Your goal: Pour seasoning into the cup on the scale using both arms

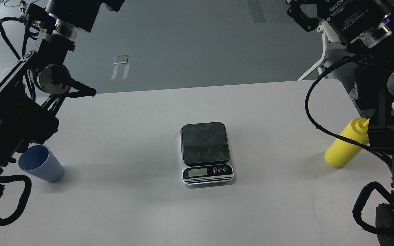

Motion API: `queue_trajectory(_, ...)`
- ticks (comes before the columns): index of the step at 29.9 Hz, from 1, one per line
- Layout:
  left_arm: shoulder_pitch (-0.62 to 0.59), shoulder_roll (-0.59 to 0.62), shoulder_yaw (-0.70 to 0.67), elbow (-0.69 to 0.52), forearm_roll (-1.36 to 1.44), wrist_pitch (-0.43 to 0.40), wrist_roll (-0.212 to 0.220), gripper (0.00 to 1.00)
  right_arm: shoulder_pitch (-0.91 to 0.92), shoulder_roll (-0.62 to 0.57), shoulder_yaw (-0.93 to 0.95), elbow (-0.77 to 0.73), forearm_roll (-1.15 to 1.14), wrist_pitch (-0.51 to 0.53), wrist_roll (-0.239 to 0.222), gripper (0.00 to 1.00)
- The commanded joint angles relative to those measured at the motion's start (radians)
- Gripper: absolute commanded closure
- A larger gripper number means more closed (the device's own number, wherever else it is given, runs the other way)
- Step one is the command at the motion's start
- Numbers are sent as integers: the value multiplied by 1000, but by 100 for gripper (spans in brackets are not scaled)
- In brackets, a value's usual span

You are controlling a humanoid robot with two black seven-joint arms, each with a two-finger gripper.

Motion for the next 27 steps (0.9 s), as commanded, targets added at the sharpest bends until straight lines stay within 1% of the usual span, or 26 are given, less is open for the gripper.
queue_trajectory(1,-2,1,1,0,1,0,0,2,0,0,0,-1,0,0,0,1)
queue_trajectory(27,-2,0,-1,2,3,0,0,2,-2,0,-1,-1,0,0,0,1)
